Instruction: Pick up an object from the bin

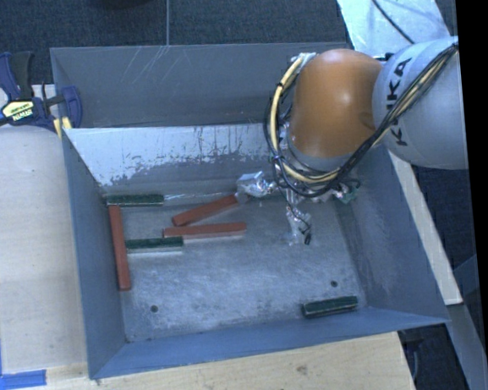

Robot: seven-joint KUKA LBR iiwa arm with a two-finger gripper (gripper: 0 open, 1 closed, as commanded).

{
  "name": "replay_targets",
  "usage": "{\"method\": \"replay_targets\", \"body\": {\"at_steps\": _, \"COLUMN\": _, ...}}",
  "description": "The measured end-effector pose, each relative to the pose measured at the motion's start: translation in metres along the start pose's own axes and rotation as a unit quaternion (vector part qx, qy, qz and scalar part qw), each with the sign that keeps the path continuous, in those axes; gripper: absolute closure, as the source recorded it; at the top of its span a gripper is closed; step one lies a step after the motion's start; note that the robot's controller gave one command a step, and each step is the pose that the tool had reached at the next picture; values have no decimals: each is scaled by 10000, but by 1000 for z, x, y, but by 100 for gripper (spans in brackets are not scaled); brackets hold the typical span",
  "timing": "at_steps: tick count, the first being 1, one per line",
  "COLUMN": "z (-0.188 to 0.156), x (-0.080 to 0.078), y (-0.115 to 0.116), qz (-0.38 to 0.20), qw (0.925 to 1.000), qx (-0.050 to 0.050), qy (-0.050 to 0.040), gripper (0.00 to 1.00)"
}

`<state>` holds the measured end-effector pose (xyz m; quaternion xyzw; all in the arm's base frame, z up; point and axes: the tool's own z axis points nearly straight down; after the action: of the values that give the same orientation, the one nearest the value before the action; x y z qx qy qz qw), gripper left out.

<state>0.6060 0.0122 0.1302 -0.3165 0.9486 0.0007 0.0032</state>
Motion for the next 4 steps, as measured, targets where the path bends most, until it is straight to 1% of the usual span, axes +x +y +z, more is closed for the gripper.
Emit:
{"method": "replay_targets", "body": {"at_steps": 1, "z": 41, "x": -41, "y": 37, "qz": -56, "qw": 10000, "qx": -13, "qy": 18, "gripper": 0}}
{"method": "replay_targets", "body": {"at_steps": 2, "z": 60, "x": -59, "y": 40, "qz": -457, "qw": 9990, "qx": 12, "qy": 1, "gripper": 0}}
{"method": "replay_targets", "body": {"at_steps": 3, "z": 56, "x": -60, "y": 39, "qz": -448, "qw": 9990, "qx": 14, "qy": -9, "gripper": 100}}
{"method": "replay_targets", "body": {"at_steps": 4, "z": 59, "x": -58, "y": 40, "qz": -447, "qw": 9990, "qx": 3, "qy": 16, "gripper": 0}}
